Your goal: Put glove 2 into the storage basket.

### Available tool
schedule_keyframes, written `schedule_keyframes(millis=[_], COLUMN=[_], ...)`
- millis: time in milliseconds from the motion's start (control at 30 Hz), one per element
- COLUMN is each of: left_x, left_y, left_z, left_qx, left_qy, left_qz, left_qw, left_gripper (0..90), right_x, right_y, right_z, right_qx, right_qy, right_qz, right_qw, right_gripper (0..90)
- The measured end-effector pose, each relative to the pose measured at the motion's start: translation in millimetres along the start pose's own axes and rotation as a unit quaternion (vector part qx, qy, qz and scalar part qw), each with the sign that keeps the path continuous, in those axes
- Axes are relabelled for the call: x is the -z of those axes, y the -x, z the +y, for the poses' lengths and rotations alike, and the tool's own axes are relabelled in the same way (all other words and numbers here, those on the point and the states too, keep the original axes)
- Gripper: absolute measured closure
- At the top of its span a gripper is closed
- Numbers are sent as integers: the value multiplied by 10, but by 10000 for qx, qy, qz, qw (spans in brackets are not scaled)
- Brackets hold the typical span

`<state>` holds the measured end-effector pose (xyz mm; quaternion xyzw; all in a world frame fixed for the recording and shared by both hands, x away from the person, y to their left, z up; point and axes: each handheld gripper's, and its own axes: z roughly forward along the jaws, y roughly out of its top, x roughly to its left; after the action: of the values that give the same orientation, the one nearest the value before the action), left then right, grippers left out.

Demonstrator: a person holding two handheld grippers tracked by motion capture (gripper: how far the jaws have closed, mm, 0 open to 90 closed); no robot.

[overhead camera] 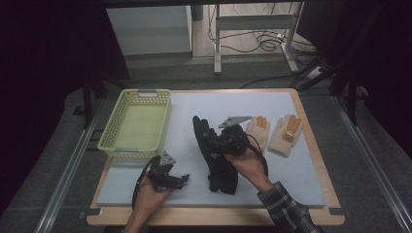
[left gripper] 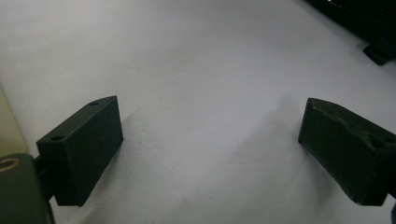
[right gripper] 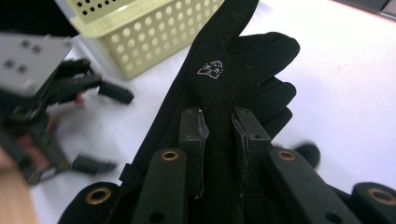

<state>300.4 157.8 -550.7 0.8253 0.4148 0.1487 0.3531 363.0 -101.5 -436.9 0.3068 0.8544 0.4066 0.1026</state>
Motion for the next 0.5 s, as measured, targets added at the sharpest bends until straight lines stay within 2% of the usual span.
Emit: schedule_keyframes(millis=[133,200,267,300,333,367,500], left_x=[1,0,-1,-1,-1,0,-1], left_y=[0,0,2,-1,-1,1,0], left_z=[0,0,-1,-1,-1,0,-1], left_qx=[-2,1,8,-11,-11,-2,-2], left_qy=[-4,0,4,0,0,4,6], left_qz=[-3,0,-1,4,4,2,1], left_qw=[10000,10000,10000,10000,10000,10000,10000], left_gripper=[65,65,65,65,65,65,65], right_x=[153,176,153,119,119,72,88], right_y=[-23,-26,-13,-2,-2,41,128], right_z=[-165,-222,-371,-430,-430,-530,-559], right_qx=[-47,-55,-63,-34,-34,45,26], right_qy=[-13,-21,-107,-162,-162,-216,-181], right_qz=[-72,-94,-152,-176,-176,-266,-245], right_qw=[10000,9999,9998,9997,9997,9994,9995], right_gripper=[744,743,691,636,636,566,542])
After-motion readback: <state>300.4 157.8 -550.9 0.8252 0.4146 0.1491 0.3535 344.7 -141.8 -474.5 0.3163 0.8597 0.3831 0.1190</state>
